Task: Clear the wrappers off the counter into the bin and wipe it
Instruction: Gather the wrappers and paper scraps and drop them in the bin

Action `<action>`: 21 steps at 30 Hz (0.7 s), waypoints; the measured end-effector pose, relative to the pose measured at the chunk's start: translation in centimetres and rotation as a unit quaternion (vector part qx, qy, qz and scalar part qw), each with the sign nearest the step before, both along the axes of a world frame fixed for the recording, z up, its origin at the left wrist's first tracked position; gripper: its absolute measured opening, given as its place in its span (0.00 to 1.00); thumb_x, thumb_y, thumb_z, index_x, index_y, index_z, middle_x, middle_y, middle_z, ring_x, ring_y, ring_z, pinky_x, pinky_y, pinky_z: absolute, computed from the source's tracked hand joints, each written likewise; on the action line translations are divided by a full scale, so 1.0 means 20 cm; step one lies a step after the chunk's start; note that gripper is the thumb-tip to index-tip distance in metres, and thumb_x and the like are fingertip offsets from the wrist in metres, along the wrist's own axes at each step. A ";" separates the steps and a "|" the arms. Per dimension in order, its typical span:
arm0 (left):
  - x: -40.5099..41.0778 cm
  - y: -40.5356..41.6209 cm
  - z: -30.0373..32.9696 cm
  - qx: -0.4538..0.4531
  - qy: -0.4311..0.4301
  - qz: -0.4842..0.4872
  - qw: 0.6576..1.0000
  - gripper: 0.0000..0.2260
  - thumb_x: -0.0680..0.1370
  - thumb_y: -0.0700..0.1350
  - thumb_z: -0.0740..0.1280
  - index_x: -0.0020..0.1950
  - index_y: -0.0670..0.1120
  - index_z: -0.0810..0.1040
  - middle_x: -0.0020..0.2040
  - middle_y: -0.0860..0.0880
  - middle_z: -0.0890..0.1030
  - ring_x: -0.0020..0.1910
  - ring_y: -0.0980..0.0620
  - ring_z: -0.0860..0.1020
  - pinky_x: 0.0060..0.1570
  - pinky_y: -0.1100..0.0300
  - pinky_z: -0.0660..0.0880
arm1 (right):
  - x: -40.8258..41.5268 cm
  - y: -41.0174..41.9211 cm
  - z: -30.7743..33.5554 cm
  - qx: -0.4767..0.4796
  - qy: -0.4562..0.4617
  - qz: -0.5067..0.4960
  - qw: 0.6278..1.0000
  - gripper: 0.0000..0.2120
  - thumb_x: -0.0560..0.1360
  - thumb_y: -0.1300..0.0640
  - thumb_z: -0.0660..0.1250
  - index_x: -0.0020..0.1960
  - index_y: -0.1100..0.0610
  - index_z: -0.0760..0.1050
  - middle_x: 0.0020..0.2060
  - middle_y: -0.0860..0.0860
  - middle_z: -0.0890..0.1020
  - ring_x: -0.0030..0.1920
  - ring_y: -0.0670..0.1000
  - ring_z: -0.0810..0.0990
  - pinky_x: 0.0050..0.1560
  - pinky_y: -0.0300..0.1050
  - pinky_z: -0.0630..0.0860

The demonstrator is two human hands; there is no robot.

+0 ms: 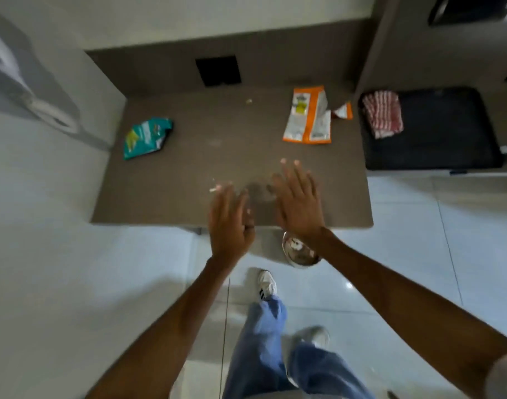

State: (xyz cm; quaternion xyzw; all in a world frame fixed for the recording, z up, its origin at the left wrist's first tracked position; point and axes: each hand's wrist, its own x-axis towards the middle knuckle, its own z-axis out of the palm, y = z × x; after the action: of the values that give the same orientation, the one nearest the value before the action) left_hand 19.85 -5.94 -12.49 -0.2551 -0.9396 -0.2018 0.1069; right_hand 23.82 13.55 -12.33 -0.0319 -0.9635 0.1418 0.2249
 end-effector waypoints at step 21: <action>-1.59 -0.39 -0.08 -0.045 -0.249 0.286 0.924 0.25 0.86 0.38 0.57 0.84 0.46 0.63 0.82 0.37 0.65 0.78 0.32 0.67 0.79 0.40 0.65 | -1.18 0.39 -0.11 -0.175 -0.220 -0.219 0.934 0.27 0.79 0.65 0.65 0.78 0.64 0.67 0.79 0.62 0.67 0.78 0.63 0.67 0.78 0.52 0.65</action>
State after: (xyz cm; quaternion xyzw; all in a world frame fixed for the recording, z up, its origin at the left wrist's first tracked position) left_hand -11.87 -13.65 -14.19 0.0783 -0.9769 -0.1776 -0.0890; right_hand 0.26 21.41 -14.53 -0.3114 -0.9180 0.2446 0.0237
